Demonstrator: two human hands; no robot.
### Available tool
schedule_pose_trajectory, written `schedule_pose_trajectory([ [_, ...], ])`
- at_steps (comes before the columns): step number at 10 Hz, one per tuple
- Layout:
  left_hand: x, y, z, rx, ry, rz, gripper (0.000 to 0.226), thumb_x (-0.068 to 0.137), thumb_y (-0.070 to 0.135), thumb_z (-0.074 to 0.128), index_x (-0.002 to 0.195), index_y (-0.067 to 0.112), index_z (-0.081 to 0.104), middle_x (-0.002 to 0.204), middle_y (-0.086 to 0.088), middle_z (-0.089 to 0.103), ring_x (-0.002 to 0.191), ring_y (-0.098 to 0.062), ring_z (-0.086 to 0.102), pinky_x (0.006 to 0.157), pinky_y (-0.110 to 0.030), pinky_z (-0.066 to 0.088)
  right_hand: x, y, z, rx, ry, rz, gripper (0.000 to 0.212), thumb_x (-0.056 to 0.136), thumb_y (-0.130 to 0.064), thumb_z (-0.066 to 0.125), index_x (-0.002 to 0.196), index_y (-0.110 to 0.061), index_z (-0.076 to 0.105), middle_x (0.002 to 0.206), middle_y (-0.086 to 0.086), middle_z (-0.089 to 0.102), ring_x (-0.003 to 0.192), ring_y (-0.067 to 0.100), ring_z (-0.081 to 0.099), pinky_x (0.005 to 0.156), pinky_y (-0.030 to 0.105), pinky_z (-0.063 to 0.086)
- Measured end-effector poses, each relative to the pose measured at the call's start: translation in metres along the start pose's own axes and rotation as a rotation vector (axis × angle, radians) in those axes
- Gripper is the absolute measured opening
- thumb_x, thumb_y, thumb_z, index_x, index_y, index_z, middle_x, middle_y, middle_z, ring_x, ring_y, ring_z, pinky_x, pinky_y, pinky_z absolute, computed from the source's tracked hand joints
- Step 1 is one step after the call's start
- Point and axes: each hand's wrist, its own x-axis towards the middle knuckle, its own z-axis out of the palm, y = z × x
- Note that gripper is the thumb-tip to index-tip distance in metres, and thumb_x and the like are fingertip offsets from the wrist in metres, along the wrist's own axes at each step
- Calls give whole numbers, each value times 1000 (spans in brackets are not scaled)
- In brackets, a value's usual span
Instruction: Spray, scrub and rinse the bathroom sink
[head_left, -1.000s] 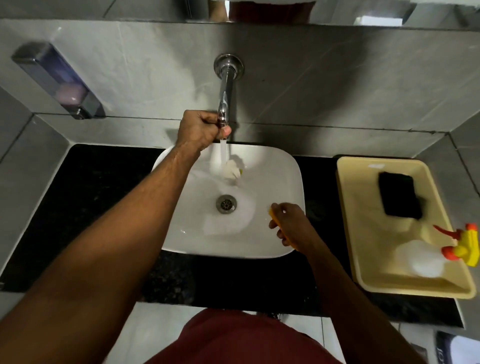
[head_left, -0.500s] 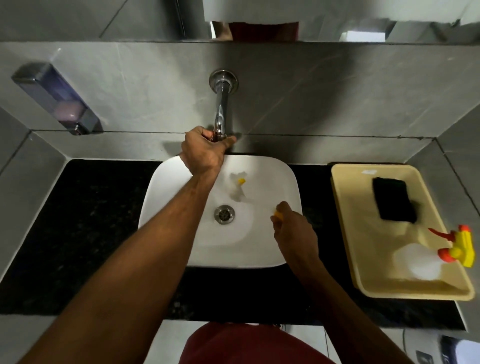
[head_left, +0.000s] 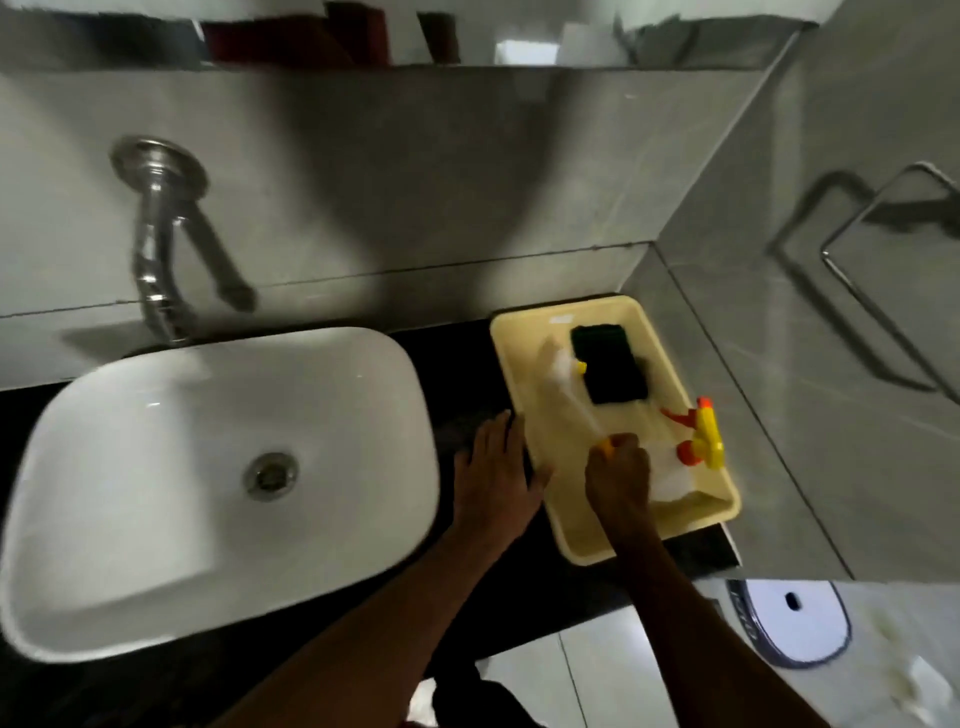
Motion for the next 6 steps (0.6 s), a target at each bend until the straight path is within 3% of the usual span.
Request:
schedule_pose_trajectory([
  [1,9,7,39,234,-241,117,79,92,53,37,156,13,14,165,-10,16,153,-30,9,117,-60,12,17,20,17,-50,-54,31,28,97,-16,51,118,2,51,118,25,55,105,42,57,82,40,43],
  [2,11,2,59,329,-388,84,80,88,50,20,156,12,2,167,-6,0,153,-24,-7,117,-59,-8,25,31,28,-179,-84,-7,23,95,-22,52,105,-2,56,107,18,61,96,37,61,72,32,39],
  [3,8,-2,64,328,-400,48,80,84,46,8,156,14,-1,167,-3,-4,153,-21,-9,115,-55,-16,33,35,37,-426,-155,-85,22,94,-29,53,101,-9,58,102,12,63,91,32,64,68,33,42],
  [4,11,0,57,300,-470,24,78,91,44,26,156,17,-5,166,0,-11,152,-20,-14,116,-55,-16,37,26,37,-607,-248,-158,23,95,-33,51,102,-14,62,100,6,66,88,26,65,68,33,50],
  [5,17,7,34,18,-670,-92,82,94,47,38,156,23,-10,166,3,-14,152,-21,-13,122,-49,-3,39,32,26,-661,-303,-265,37,97,-45,47,121,-20,60,119,3,64,110,25,60,88,35,48],
  [6,16,-1,-10,-87,-198,-61,72,100,52,27,156,17,-3,165,11,3,149,-9,-14,120,-23,9,39,14,2,-341,-36,-524,48,89,-62,49,118,-29,68,111,-6,71,103,15,65,81,30,51],
])
